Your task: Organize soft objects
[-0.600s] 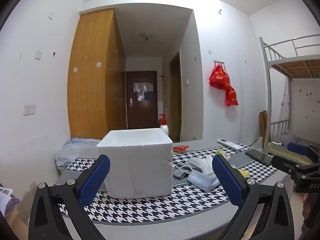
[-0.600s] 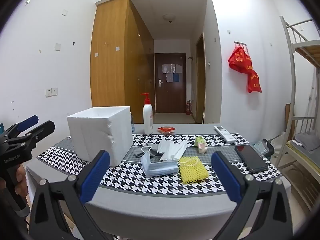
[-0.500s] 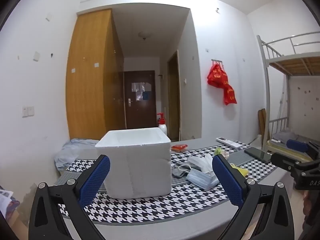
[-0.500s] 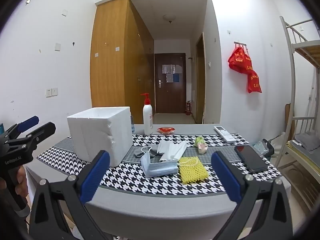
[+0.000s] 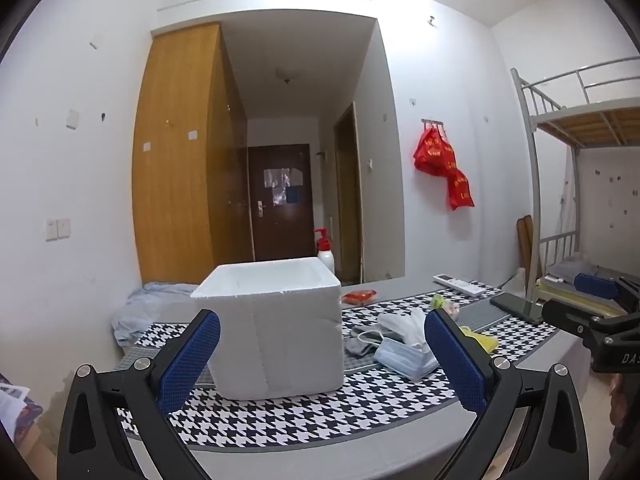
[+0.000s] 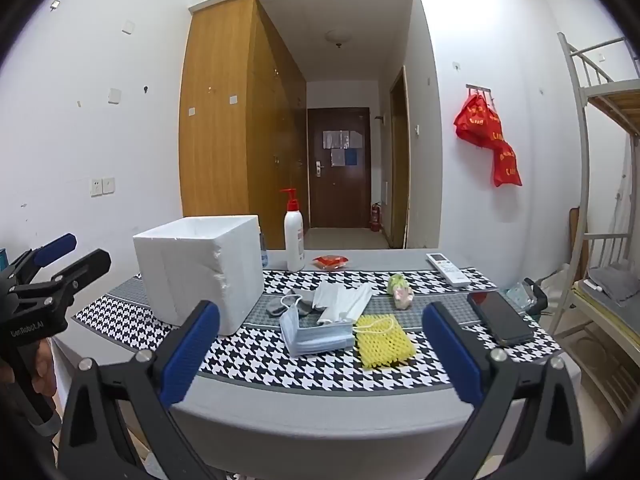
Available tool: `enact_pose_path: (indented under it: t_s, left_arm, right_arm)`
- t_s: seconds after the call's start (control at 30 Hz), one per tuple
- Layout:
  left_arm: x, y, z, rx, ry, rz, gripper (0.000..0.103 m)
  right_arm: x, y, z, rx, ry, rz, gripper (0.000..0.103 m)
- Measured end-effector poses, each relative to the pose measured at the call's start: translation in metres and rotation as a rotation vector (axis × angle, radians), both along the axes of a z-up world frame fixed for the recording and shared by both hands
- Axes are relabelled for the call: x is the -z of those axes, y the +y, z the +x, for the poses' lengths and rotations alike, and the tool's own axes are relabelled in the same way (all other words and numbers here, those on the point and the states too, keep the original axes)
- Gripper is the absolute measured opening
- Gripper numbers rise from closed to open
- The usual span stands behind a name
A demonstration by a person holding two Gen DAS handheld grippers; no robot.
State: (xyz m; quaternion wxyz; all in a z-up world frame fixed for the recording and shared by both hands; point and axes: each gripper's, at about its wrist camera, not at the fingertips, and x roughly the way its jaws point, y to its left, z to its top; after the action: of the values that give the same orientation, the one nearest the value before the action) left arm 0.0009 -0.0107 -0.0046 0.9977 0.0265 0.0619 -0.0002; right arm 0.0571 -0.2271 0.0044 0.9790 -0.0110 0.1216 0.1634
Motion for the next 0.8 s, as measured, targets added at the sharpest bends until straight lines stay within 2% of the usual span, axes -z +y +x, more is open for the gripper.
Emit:
enact_pose_path:
  t_s: [0.8]
  left_arm:
    - [-0.0026,0.0063,0.0,-0.002,0.016,-0.006,0.102]
  right_arm:
    - [0.0008,-0.0016,-0.001,0.007,-0.001,-0.001,0.102]
